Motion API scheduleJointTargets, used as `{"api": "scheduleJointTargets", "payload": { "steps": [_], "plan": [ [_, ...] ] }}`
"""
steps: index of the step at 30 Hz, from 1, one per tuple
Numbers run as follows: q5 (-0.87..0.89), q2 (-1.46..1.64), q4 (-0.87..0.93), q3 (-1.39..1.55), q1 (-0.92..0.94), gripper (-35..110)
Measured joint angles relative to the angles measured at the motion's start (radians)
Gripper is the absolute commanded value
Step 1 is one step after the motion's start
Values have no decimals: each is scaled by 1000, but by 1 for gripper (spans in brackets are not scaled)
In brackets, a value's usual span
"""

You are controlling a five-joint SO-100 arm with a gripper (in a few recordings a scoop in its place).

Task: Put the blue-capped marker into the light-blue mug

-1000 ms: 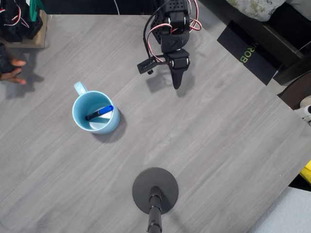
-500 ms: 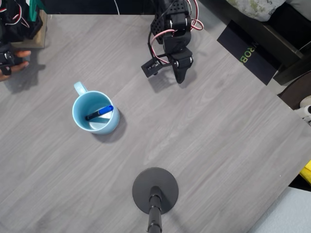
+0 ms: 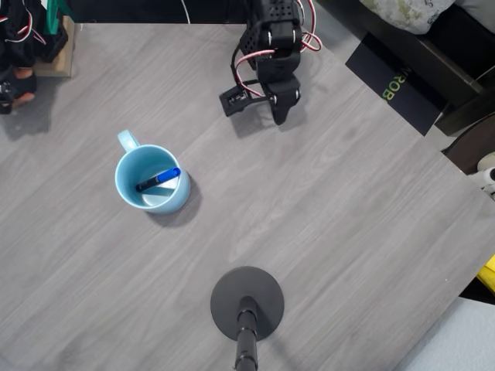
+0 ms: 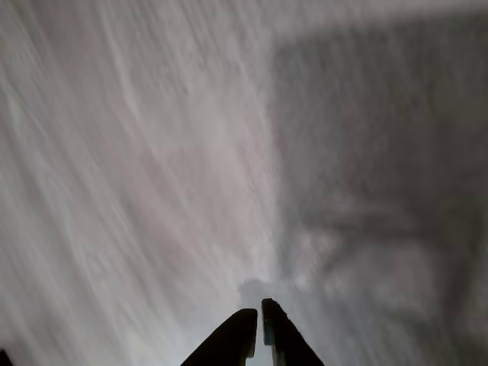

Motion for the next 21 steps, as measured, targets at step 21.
{"api": "scheduleJointTargets", "payload": {
  "steps": [21],
  "plan": [
    [0, 2, 2, 0, 14, 0]
  ]
}}
